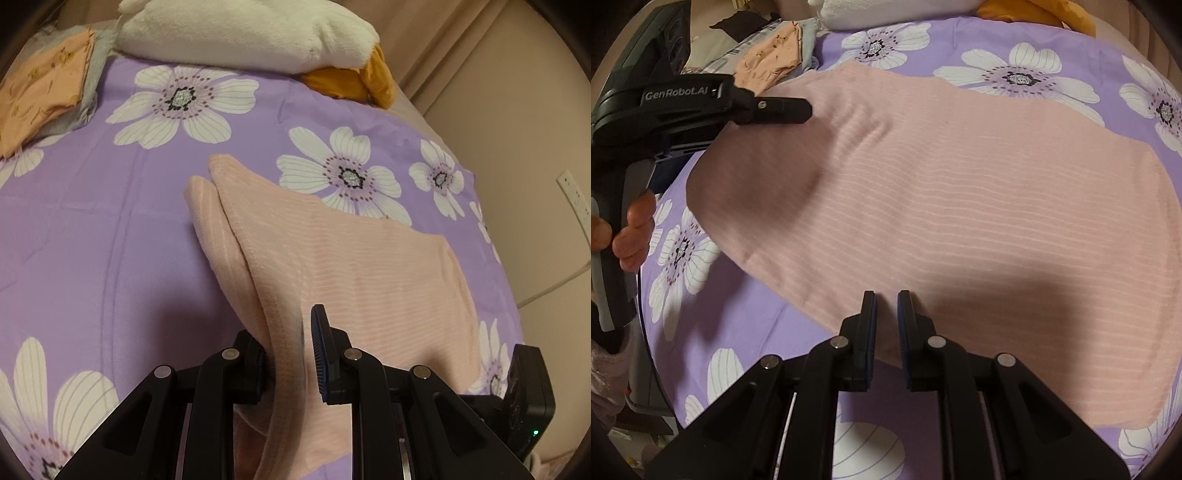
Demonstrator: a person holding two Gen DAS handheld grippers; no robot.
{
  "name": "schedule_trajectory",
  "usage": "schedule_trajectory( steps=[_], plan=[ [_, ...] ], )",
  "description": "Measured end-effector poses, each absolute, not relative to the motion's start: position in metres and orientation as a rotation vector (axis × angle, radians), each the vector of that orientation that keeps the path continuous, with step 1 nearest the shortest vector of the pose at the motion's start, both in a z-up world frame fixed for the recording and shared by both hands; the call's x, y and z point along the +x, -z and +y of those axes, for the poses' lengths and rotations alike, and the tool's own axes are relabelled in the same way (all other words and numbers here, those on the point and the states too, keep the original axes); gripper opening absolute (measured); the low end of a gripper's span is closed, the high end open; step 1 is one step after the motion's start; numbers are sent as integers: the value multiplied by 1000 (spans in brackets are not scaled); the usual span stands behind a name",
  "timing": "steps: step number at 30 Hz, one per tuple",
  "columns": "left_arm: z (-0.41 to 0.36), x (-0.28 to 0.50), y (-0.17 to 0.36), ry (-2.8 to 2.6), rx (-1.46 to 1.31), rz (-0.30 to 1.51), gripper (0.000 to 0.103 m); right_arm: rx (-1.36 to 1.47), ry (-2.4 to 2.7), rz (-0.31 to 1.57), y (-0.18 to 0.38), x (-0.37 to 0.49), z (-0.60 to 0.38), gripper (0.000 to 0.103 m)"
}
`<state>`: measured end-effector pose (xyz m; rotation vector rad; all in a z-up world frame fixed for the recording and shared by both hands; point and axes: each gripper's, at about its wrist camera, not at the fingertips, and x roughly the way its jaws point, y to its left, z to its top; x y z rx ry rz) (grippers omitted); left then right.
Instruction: Fold small clothes
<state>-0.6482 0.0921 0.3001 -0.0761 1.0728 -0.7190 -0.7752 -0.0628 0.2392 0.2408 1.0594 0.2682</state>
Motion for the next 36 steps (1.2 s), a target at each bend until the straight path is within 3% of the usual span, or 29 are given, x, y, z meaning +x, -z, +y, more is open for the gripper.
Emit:
schedule_trajectory(
  steps=[27, 36],
  plan=[
    [21, -685, -331, 792, 74, 1017, 19, 602, -179, 907, -251, -803, -155, 14],
    [-17, -696, -313, 826, 123, 1074, 19, 906, -191, 839, -234, -802, -204, 39]
  ],
)
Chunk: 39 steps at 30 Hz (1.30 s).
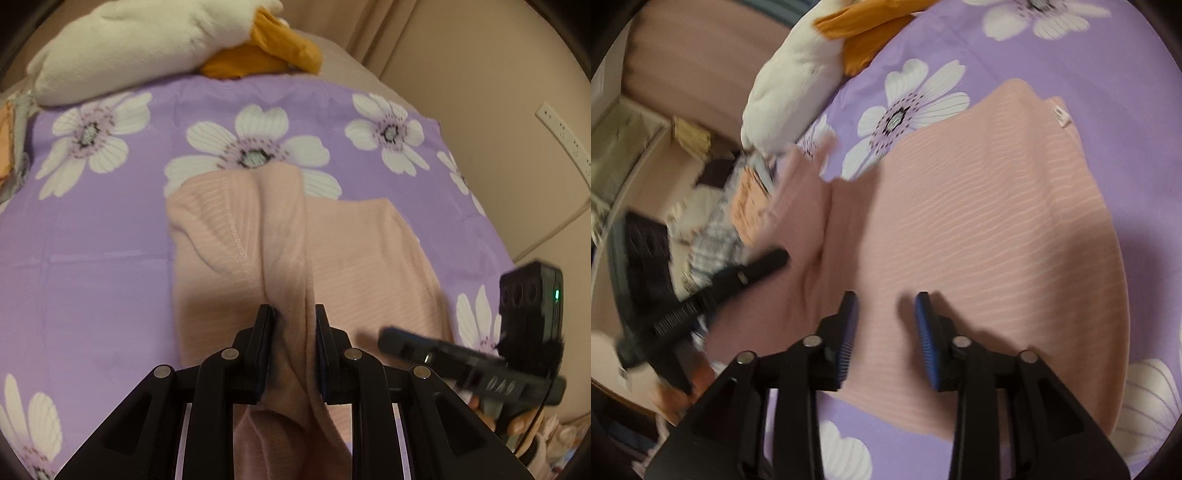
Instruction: Fold small clothes
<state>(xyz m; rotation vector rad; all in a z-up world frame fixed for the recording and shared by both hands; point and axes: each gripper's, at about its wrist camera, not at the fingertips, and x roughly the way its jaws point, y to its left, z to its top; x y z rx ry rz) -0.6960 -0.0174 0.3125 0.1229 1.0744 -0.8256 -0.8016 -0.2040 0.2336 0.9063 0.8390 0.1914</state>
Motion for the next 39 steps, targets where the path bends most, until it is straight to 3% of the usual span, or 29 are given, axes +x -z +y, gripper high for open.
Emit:
schedule_trajectory(
  steps=[5, 10, 27, 39],
  plan=[
    [-37, -705, -295, 870, 157, 1136, 19, 1113, -248, 789, -224, -793, -223, 60],
    [-41, -717, -284, 921, 173, 1186, 19, 1153, -271, 799, -226, -781, -226, 66],
    [64, -697, -302, 852, -64, 1152, 19, 876, -304, 967, -231, -696, -167, 64],
    [58, -696, -291, 887, -66, 1187, 19, 1112, -433, 879, -221, -701, -161, 62]
  ],
)
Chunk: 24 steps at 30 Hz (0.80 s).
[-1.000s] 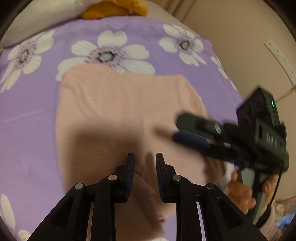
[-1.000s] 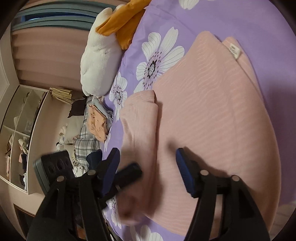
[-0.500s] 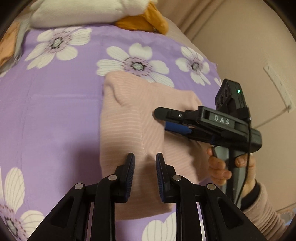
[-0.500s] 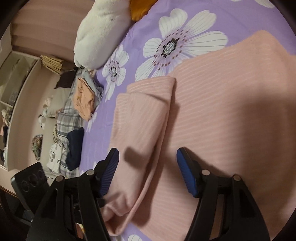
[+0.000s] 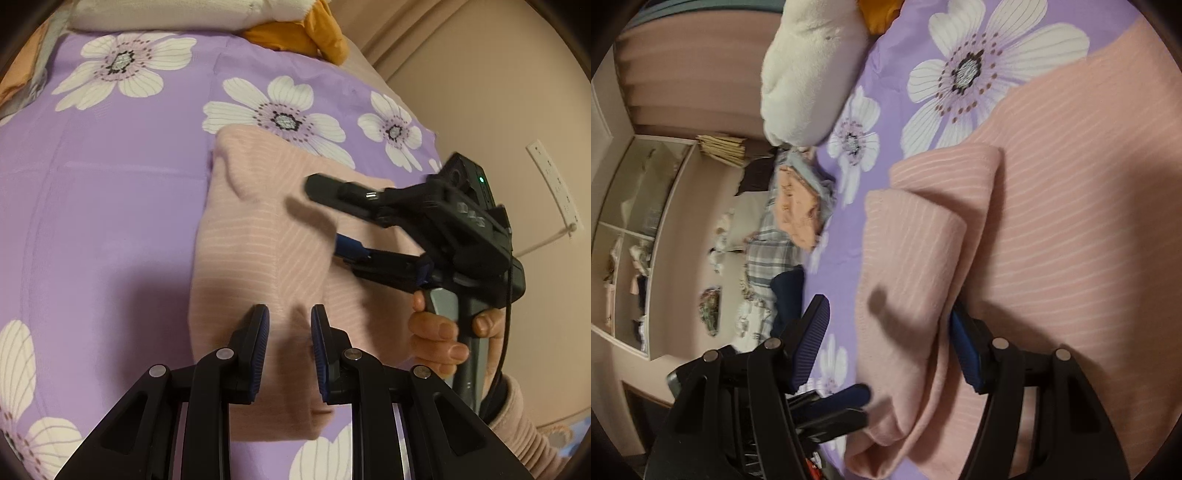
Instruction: Fold small clothes
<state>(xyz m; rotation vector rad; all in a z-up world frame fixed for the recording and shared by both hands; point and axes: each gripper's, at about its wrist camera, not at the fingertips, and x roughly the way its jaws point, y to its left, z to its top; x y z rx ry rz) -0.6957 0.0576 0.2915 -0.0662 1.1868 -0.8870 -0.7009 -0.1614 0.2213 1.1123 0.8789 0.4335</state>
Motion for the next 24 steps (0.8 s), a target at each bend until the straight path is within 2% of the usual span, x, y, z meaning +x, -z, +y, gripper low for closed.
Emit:
schedule_trajectory(
  steps=[1, 2, 4, 5, 15, 24],
  plan=[
    [57, -696, -291, 884, -60, 1185, 19, 1084, -415, 889, -223, -700, -158, 52],
    [57, -697, -291, 881, -57, 1184, 19, 1038, -391, 912, -224, -699, -154, 33],
    [58, -698, -292, 880, -60, 1185, 19, 976, -359, 958, -222, -695, -148, 14],
    [60, -698, -294, 878, -63, 1184, 19, 960, -350, 970, -221, -694, -147, 10],
    [74, -705, -322, 881, -100, 1109, 19, 830, -267, 839, -271, -711, -188, 9],
    [45, -718, -319, 926, -60, 1129, 19, 731, -102, 795, -301, -740, -258, 9]
  ],
)
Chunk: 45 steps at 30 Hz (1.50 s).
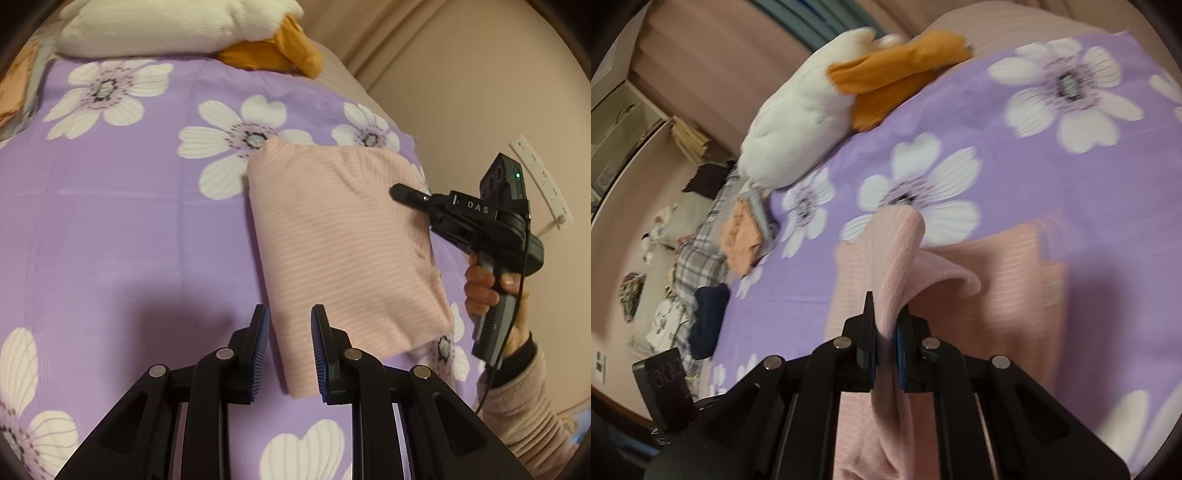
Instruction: Fold small clothes
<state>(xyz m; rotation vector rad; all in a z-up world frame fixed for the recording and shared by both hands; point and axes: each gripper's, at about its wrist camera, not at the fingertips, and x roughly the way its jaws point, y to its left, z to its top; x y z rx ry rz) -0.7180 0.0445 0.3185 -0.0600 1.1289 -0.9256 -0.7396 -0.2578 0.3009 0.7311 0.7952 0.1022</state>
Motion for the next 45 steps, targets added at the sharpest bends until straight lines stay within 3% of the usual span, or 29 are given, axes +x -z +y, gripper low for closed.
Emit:
schedule_trajectory(
  steps=[23, 27, 38, 45],
  plan=[
    [-47, -719, -293, 942, 113, 1154, 19, 835, 30, 850, -229, -772, -310, 11],
    [-53, -719, -289, 936, 133, 1159, 19, 808, 70, 843, -234, -776, -313, 17],
    [-57, -720, -288, 931, 162, 1145, 19, 588, 67, 741, -285, -803, -298, 17],
    [-59, -723, -287, 927, 182, 1128, 19, 421, -54, 817, -281, -821, -246, 15]
  ],
)
